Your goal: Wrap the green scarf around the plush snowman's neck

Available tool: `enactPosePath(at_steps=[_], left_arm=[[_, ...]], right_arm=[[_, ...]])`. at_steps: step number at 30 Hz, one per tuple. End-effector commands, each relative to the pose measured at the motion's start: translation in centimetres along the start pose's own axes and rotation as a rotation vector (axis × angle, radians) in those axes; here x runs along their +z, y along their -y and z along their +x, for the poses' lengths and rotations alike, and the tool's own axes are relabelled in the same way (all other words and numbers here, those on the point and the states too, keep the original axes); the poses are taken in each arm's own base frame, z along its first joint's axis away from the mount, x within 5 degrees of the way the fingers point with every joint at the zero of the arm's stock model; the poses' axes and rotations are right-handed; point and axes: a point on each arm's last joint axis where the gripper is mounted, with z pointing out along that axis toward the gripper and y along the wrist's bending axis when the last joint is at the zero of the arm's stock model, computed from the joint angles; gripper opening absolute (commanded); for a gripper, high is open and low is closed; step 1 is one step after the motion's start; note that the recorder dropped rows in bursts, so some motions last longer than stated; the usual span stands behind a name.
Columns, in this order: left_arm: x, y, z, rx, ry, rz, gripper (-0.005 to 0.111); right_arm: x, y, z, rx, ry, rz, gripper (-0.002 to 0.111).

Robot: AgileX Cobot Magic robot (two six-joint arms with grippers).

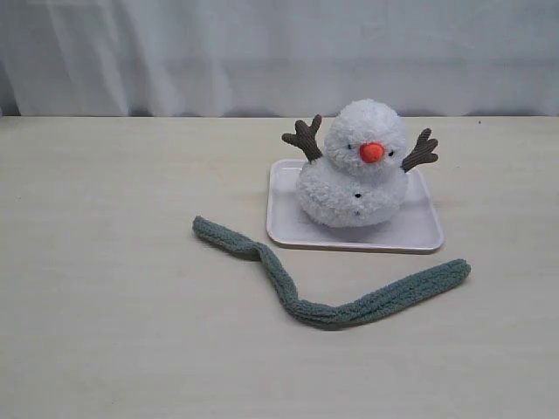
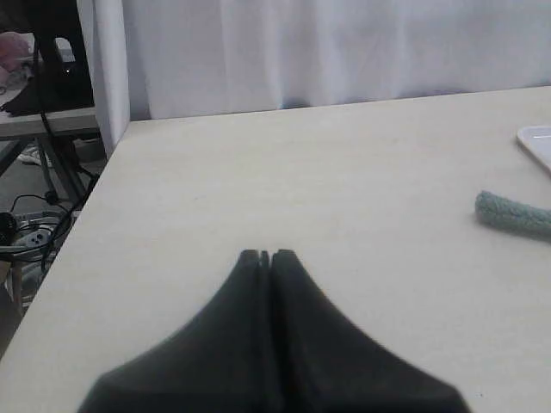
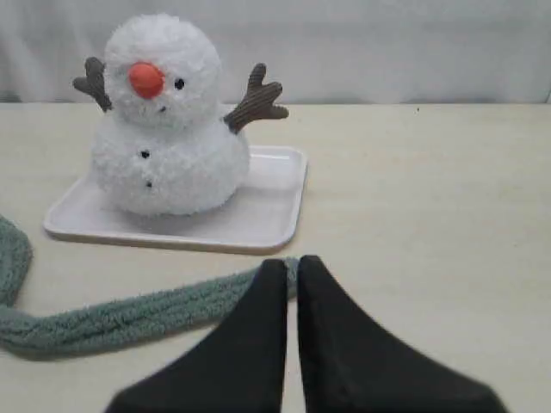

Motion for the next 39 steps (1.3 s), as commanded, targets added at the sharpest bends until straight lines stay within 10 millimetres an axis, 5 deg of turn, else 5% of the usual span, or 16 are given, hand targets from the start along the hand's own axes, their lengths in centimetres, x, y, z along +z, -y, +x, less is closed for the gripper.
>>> enactPosePath(at_steps=[1,7,12,19,28,34,39], left_arm=[[0.0,0.0,0.0,0.000,0.012,-0.002,0.000],[0.0,0.0,0.0,0.000,0.012,-0.002,0.000],[0.0,0.0,0.0,0.000,0.012,-0.002,0.000],[0.0,0.0,0.0,0.000,0.012,-0.002,0.000],[0.0,0.0,0.0,0.000,0.012,-0.002,0.000],[0.0,0.0,0.0,0.000,0.012,-0.002,0.000],[0.0,0.0,0.0,0.000,0.010,-0.002,0.000]], right_arm=[[-0.2,0.0,-2.0,-0.002,0.233,-0.004,0.004],[-2.1,-0.1,-5.7,0.010,0.691,-0.013,0.004],[-3.6,-0.1,-7.1,0.285,0.907,-0.157,0.004],[-4.0,-0.1,-10.9,0.307,0.646,-0.113,0.012],[-3.1,0.2,-16.9,0.055,0.169,0.024,0.075],[0.1,-1.3,-18.7,-0.071,-0.202,-0.148,0.076],[3.6,-3.8,-18.5,-0.272,-0.268,-0.473,0.076]])
